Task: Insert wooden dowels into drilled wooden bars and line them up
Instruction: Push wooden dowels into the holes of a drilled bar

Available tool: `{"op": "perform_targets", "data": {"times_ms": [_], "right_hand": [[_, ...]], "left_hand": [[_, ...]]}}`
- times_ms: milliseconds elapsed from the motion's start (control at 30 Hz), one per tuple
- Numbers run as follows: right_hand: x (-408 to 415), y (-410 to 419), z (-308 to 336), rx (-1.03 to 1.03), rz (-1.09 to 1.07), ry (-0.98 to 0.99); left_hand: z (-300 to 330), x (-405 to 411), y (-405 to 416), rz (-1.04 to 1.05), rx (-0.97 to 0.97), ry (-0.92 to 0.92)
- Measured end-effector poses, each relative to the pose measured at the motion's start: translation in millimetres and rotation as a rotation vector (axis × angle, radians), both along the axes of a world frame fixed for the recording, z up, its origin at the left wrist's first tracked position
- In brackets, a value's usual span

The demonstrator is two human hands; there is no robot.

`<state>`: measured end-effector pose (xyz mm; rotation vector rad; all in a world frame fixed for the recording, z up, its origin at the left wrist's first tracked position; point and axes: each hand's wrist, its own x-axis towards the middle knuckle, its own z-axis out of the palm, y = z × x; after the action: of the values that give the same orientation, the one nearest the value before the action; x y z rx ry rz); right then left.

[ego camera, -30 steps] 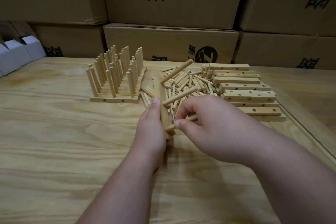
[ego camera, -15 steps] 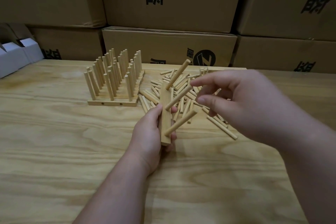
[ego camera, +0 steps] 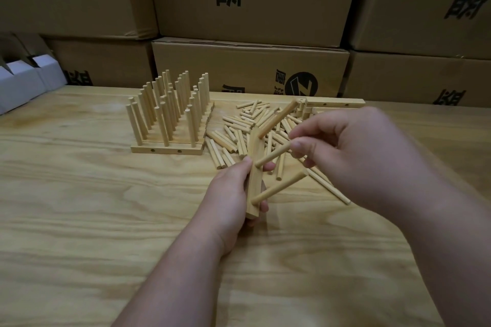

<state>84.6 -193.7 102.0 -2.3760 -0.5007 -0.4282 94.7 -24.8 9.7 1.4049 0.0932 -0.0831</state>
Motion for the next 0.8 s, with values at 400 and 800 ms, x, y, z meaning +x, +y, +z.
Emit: {"op": "perform_targets", "data": {"times_ms": [400, 800], "right_hand": [[-1, -1, 3, 0.09, 0.06, 0.045], [8, -11, -1, 0.223, 0.019, -0.028]], "left_hand": [[3, -2, 4, -0.064, -0.183, 0.013], [2, -2, 7, -0.182, -0.132, -0.026]]}}
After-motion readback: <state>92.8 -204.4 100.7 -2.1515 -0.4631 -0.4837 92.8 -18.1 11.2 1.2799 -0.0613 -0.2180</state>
